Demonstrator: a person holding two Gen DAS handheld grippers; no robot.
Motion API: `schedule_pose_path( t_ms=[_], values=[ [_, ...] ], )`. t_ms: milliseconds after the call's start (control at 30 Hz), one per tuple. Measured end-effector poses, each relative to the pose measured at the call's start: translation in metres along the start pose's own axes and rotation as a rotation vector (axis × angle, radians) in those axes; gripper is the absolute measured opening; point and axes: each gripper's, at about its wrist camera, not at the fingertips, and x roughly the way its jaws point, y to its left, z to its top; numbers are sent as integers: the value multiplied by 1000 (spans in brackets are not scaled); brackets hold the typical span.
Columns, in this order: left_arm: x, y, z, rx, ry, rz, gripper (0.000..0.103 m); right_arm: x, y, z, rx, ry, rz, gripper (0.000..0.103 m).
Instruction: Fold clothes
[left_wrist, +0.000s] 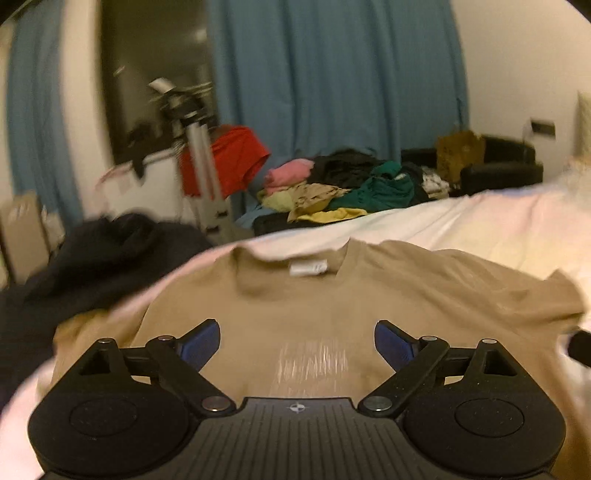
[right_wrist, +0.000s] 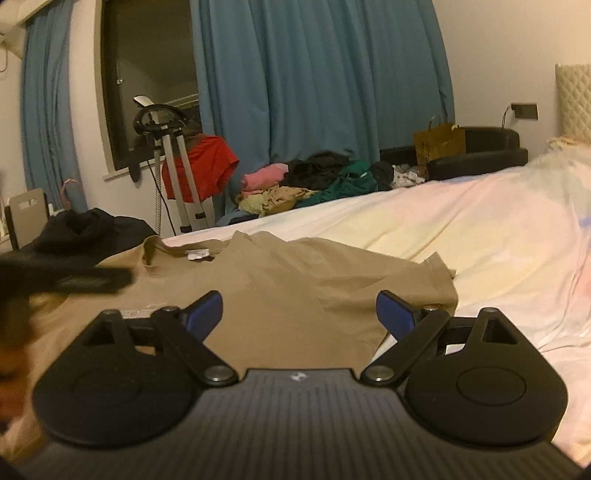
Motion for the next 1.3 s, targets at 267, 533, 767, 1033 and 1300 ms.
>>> schedule_pose_path(
  t_ms=[267, 533, 767, 1033, 1300],
  values=[
    [-115, 20, -53, -38, -18, -13, 99, -40, 3, 2, -5, -1, 38, 91],
    [-157, 26, -77, -74, -17, -6, 101, -44, 14, 0, -48, 3, 36, 91],
    [-153, 32, -77, -107, -42, 24, 103, -34, 16, -4, -55, 28, 46, 91],
    [-139, 35, -78, -112, -20, 53, 103, -16, 12, 0, -12, 35, 80, 91],
    [-138, 31, -82, -91, -15, 82, 103, 55, -97, 9, 569, 176, 214, 92]
  ],
)
